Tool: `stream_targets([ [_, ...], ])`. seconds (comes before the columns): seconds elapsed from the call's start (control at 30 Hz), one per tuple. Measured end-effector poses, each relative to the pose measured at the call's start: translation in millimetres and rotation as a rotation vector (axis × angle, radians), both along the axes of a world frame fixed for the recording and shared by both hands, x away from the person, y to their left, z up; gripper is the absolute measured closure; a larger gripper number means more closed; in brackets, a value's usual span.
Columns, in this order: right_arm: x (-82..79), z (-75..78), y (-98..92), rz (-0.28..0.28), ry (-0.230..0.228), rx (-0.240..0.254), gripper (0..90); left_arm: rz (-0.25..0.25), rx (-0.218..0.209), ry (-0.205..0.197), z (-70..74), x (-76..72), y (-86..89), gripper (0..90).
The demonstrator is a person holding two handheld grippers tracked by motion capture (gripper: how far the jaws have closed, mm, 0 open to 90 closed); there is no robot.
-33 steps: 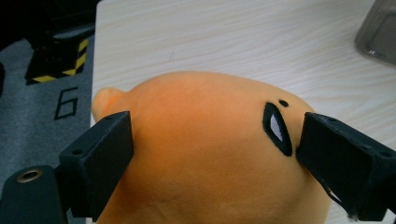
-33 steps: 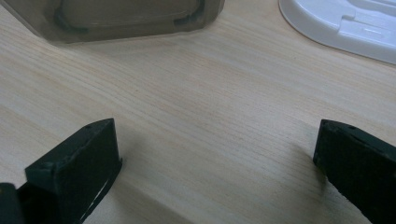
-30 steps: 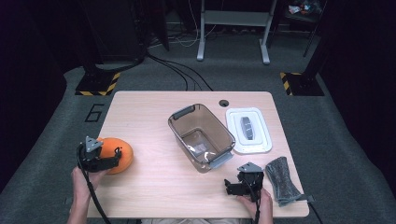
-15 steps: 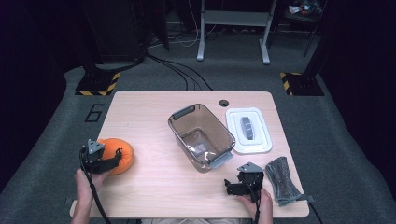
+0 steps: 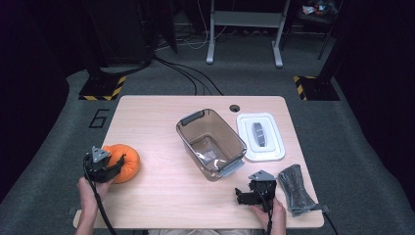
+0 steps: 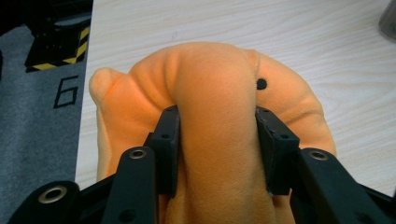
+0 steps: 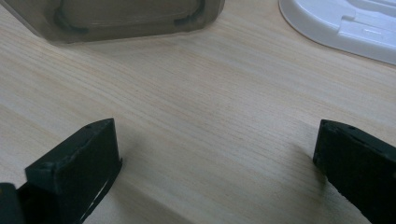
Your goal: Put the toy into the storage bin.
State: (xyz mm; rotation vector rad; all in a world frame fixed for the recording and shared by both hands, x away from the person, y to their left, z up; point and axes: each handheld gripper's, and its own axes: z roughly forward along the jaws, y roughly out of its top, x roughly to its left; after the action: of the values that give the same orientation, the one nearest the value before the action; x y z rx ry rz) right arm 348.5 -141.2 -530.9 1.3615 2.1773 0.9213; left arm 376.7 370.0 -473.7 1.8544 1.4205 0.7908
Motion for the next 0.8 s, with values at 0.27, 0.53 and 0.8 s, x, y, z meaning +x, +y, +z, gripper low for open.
stream_targets([
  [0.27,0.0,0.0,0.0,0.001,-0.001,0.001,0.0,-0.008,0.000,-0.026,6.3,-4.1,2.7,59.2],
  [0.53,0.8,0.2,3.0,0.047,-0.005,-0.002,0.9,-0.016,0.011,-0.044,11.5,-7.8,2.2,60.4],
  [0.8,1.2,0.0,3.3,0.038,0.000,0.000,0.0,-0.045,-0.001,-0.079,24.5,-10.6,-2.8,60.5],
])
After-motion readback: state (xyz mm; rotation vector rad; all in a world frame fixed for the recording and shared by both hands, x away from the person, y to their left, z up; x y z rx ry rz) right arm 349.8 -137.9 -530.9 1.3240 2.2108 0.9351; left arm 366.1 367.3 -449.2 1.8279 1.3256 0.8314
